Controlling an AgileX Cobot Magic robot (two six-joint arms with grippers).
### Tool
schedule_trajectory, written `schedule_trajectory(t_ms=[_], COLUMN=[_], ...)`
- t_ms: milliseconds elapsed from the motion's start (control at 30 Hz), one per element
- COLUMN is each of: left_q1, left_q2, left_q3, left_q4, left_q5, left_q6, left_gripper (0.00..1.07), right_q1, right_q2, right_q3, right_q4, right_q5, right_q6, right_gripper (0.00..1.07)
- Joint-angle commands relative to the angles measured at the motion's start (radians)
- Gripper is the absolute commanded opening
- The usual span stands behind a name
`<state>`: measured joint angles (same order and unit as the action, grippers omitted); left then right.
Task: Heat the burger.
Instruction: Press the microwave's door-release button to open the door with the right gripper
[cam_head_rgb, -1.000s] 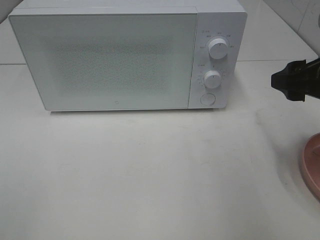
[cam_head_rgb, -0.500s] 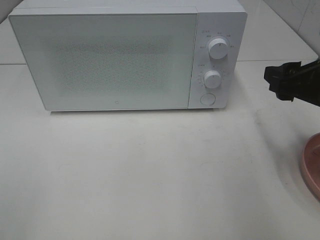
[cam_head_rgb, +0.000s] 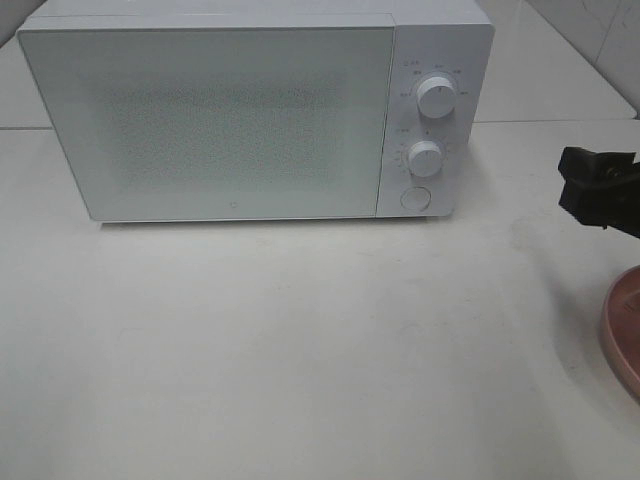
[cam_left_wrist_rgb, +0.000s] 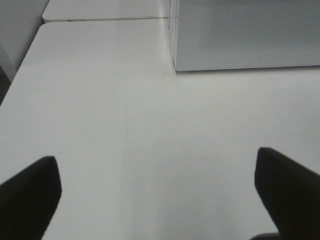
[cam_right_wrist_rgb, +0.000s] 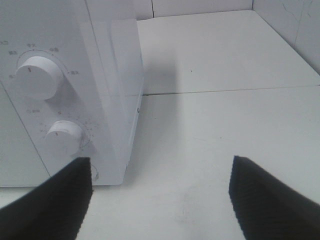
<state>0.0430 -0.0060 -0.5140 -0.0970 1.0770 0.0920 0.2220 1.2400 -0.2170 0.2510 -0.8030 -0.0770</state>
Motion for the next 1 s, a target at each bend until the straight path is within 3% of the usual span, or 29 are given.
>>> schedule_trajectory(t_ms=[33,67,167,267,533,833,1000], left_q1=[0.001,0.001,0.001,0.001,0.001,0.001,0.001], left_q2=[-0.013,-0.013,-0.013,-0.013,-0.013,-0.013,-0.013], left_q3=[0.0,0.0,0.0,0.0,0.0,0.0,0.0], left_q4=[-0.011,-0.011,-0.011,-0.011,-0.011,-0.011,-0.011], left_q5=[-0.009,-0.009,-0.009,-0.009,-0.009,-0.009,-0.009], left_q6=[0.0,0.0,0.0,0.0,0.0,0.0,0.0], left_gripper=[0.98,0.98,0.98,0.98,0.98,0.98,0.98], right_q1=[0.106,0.106,0.226,0.248,0.436,0.556,0.561], right_q2=[0.025,0.025,0.112,0.132,0.265,0.396,0.435], right_q3=[0.015,0.015,0.015,0.015,0.012,-0.075,-0.115], right_q4=[0.144,0.144,0.283,0.302,0.448,0.579,0.58], right_q5=[-0.087,-0.087,-0.181,-0.202,-0.4,-0.515,-0.532], right_q6=[-0.144,-0.144,-0.209,-0.212,-0.207,-0.212,-0.212], right_gripper=[0.76,0.76,0.76,0.76,0.76,0.76,0.76])
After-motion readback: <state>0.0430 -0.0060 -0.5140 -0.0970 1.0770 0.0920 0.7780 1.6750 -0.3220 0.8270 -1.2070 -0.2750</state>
